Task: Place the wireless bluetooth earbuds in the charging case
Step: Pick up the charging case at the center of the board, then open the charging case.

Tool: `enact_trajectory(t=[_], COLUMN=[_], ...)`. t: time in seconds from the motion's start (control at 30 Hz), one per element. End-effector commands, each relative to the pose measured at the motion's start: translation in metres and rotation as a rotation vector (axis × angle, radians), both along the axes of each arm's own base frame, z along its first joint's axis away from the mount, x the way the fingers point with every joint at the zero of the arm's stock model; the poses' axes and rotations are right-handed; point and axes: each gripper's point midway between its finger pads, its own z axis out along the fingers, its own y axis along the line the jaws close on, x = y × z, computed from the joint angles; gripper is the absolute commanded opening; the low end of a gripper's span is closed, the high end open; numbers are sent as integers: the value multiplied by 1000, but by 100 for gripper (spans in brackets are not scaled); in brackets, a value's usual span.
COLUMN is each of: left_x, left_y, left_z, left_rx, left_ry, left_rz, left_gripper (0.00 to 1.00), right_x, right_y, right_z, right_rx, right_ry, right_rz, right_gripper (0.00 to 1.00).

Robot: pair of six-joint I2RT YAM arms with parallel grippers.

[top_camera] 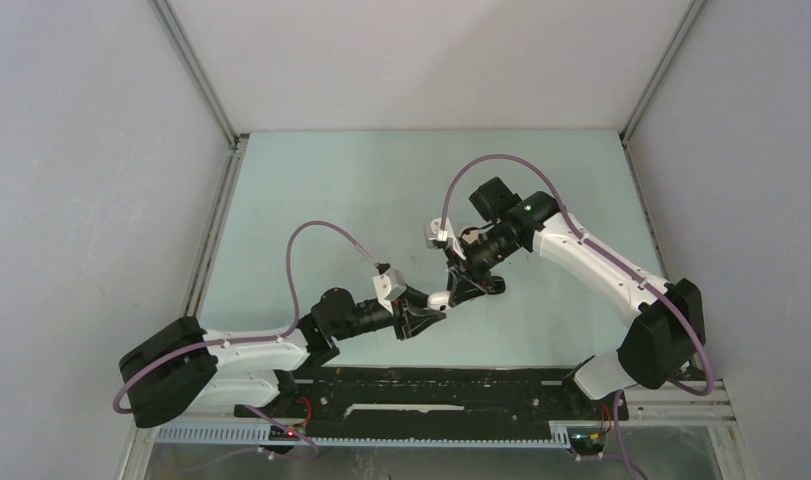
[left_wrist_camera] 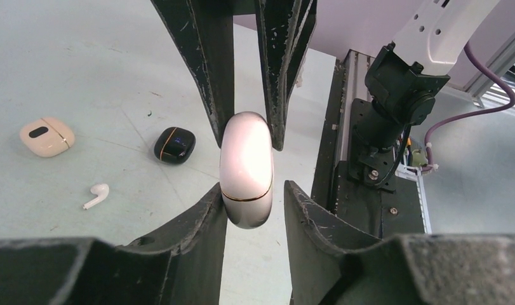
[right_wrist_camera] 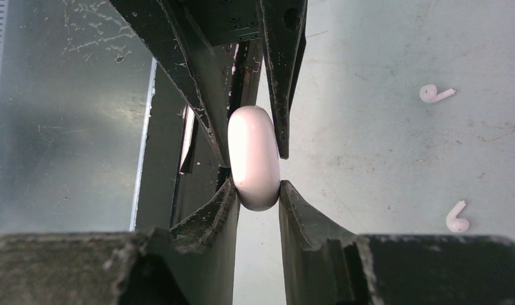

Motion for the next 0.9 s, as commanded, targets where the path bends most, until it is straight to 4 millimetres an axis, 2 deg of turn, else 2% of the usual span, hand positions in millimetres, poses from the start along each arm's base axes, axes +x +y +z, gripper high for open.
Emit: enact_trajectory(t=[0.0,0.23,0.33,0.47,0.57,0.67,0.87], left_x=[0,0,0,-1,-1,-2,-6], left_y=[-5,-7,-7,-7,-5,-4,-6], left_z=[15,17,17,12,9,8,3], left_rx=[-30,-36,-36,-22,-23,-34,-25], left_ry=[-49,-52,-54,-74,-92,-107,-110], left_rz=[-13,-21,-24,-29,-28,-32,-47], left_gripper=[41,31,22,8,0,0,0], right_x=[-2,-3,-4,-4,-3,-2,8], right_y=[1,2,2,2,3,4,1], right_z=[11,10,8,7,7,10,15], right_rx=[43,40,36,34,36,46,77], right_ry=[-37,-26,-20,-7,3,17,67], right_rz=[19,22,25,24,15,1,-56], right_gripper=[9,10,11,20,31,35,37])
